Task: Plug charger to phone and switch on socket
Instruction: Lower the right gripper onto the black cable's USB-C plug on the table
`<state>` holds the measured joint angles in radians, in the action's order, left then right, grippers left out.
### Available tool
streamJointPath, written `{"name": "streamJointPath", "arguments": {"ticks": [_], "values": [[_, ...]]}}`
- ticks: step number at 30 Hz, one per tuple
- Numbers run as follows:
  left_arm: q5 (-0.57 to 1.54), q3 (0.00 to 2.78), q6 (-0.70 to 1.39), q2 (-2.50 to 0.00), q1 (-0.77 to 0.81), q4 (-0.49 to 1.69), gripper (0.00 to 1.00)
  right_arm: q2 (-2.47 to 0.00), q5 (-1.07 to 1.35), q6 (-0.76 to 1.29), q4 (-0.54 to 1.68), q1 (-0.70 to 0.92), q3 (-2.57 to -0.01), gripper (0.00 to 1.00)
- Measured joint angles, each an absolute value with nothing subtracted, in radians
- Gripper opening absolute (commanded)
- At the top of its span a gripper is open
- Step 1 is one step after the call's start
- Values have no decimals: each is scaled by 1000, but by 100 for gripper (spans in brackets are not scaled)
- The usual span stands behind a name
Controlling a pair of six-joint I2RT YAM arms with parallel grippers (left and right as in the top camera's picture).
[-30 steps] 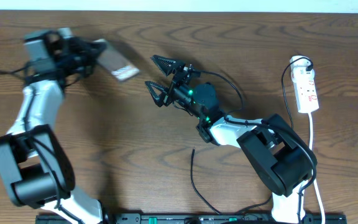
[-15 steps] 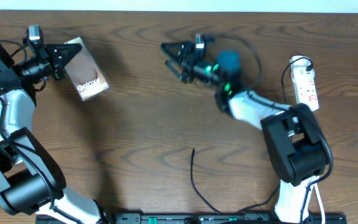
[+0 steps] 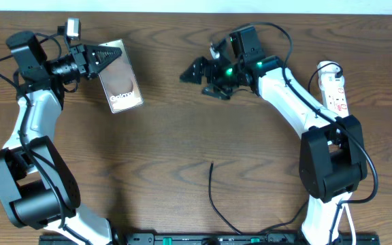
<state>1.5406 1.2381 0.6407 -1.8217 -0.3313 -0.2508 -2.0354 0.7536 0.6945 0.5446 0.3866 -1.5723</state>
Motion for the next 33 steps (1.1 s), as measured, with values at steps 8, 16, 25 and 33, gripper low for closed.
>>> {"name": "streamJointPath", "arguments": {"ticks": [8,16,25,33], "values": [[1540,1238,623,-1822,-332,-251,7,-2036,506,641,936,419,-1577,99],[1540,1238,620,-1822,-332,-250,7,-2036,297,720,1160,583,-1577,99],[1540,1238,620,-1822,-332,-244,7,-2036,190,894,1113,713,-1485,99],[1540,1238,615,-1822,-332,-244,7,-2036,180,936,1079,770,-1380,96]]}}
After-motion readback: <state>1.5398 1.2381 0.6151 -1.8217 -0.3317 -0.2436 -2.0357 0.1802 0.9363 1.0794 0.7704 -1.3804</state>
